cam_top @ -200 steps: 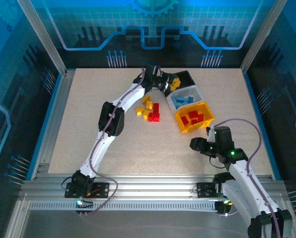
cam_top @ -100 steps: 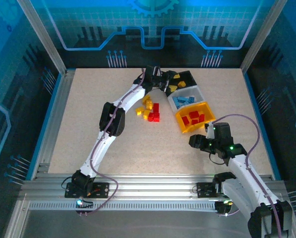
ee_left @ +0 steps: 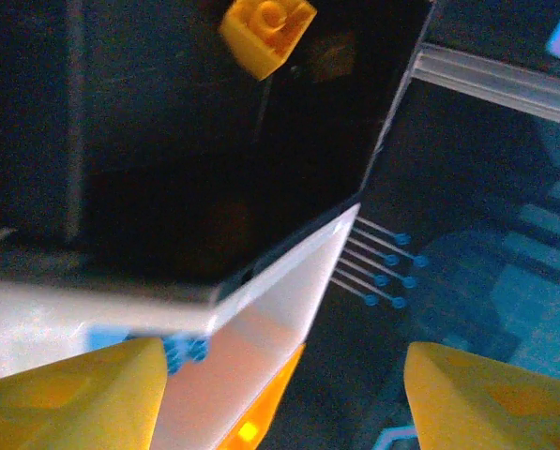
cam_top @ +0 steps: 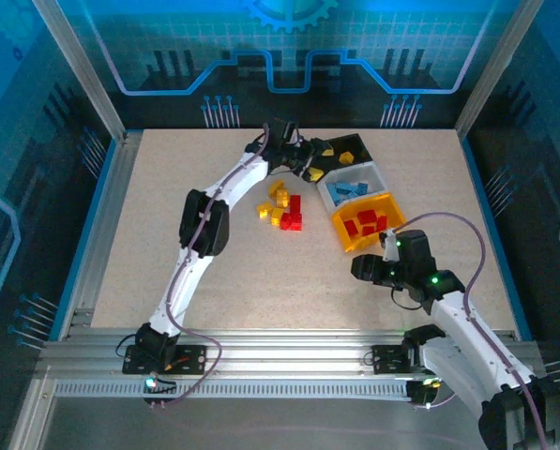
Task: Sort the legos into containers by color
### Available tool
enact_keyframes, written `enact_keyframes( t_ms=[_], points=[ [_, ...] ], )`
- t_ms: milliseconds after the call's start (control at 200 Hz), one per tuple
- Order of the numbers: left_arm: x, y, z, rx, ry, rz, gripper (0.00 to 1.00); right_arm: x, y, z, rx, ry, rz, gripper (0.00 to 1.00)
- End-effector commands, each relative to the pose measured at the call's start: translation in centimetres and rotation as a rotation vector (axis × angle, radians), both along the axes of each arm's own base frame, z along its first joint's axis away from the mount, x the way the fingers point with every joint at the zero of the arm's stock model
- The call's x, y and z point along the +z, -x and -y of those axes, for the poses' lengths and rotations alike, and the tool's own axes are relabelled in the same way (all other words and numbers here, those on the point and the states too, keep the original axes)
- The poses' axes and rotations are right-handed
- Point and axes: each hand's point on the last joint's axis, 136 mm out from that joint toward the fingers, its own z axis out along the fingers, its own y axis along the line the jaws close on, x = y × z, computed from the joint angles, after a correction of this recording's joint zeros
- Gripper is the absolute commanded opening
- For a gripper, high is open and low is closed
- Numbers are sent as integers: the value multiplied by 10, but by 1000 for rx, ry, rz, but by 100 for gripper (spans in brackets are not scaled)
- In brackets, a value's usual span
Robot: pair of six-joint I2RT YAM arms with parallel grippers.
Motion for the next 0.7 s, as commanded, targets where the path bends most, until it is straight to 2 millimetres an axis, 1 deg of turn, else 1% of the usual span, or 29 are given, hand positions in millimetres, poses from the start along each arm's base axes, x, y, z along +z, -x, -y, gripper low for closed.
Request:
enact_keyframes(
  t_ms=[0, 95, 155, 270, 345, 410, 485, 600, 695],
  points=[
    [31, 47, -45, -157, -261, 109, 71, 18, -2, -6, 10, 11, 41, 58],
    [20, 72, -80, -219, -446, 107, 74, 20, 0, -13, 42, 19, 41, 58],
    [15, 82, -100, -253, -550, 107, 76, 19, 1, -19, 63, 23, 39, 58],
    [6, 91, -133, -333, -749, 103, 78, 22, 0, -29, 94, 30, 47, 58],
    [0, 91, -148, -376, -849, 105, 78, 23, -1, -35, 114, 34, 50, 58],
    [-8, 88, -156, -394, -894, 105, 79, 26, -3, -40, 131, 39, 52, 58],
    [-17, 83, -157, -399, -894, 100, 79, 28, -3, -45, 153, 42, 48, 58],
    [-28, 78, -151, -393, -875, 90, 78, 32, -4, -49, 171, 53, 47, 58],
    [-37, 75, -145, -391, -856, 86, 75, 34, -5, -48, 160, 60, 54, 58]
  ],
)
